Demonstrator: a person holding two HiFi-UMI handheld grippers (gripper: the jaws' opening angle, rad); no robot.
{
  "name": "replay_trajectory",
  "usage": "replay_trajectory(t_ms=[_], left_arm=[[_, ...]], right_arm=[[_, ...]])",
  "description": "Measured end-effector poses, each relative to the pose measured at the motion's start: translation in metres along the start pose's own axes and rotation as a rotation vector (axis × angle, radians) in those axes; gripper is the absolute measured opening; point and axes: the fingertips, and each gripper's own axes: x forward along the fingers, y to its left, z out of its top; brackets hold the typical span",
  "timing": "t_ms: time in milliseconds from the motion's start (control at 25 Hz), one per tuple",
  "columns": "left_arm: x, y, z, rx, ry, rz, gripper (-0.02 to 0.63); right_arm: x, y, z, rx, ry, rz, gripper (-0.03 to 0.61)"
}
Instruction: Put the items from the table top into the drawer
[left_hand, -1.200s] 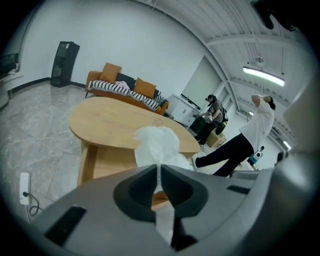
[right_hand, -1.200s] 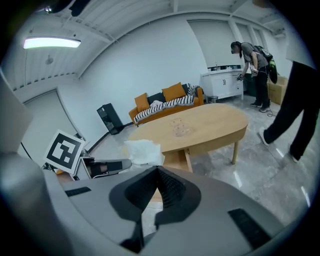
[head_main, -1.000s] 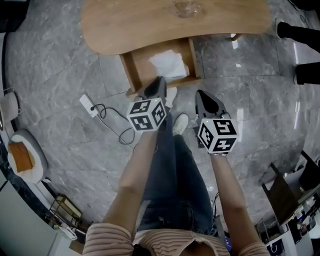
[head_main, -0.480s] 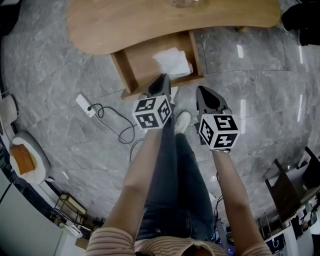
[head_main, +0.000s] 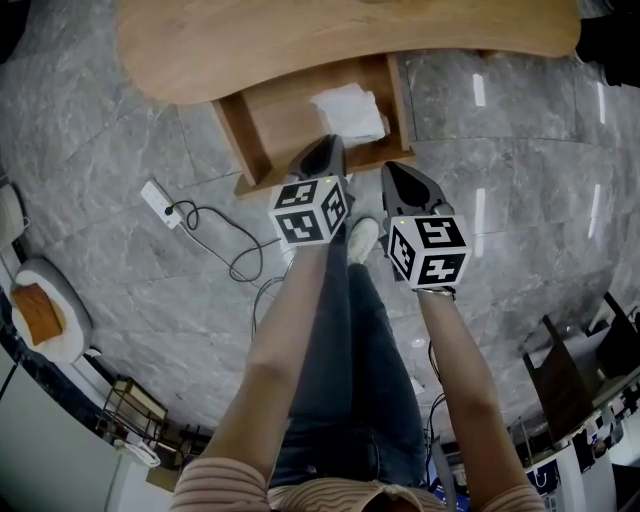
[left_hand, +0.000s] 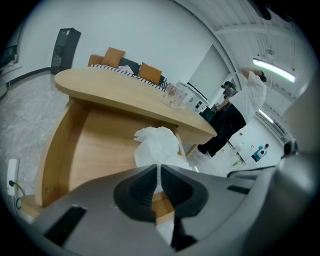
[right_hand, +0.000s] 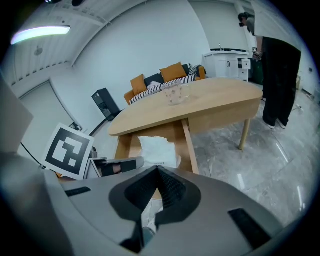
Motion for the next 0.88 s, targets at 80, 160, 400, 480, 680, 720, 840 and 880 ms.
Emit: replay_trajectory(t_ms=[80,160,400,480,680,720,840,880], left_arm=[[0.006,0.004,-0.003,-0.006,0.009,0.004,0.034],[0.013,0.006,-0.006,-0.008,0.020,0.004,0.034],[0.029,0.014,-0.010,0.006,0.063,0.015,0.034],[0.032,0.017,-0.012,0.002,0.079,0.025,0.034],[0.036,0.024,-0.017,-0.012,0.123,0.042,0.034],[0.037,0.025,-0.018,-0.014,0.132,0.044,0.034],[0.039,0.027,-0.024,-0.025,0.159,0.052,0.034],[0.040,0.028,-0.026,-0.026,0.166,0.054,0.034]], right_arm=[[0.005,0.001,-0.001,-0.003,0.007,0.004,0.000],[0.010,0.000,-0.002,-0.002,0.014,0.004,0.000],[0.021,-0.001,-0.002,0.004,0.031,0.004,0.000],[0.023,0.000,-0.003,0.006,0.037,0.006,0.000],[0.028,0.003,-0.004,0.009,0.047,0.007,0.000],[0.028,0.004,-0.004,0.009,0.048,0.007,0.000],[0.028,0.004,-0.005,0.006,0.053,0.006,0.000],[0.028,0.003,-0.006,0.005,0.055,0.005,0.000]])
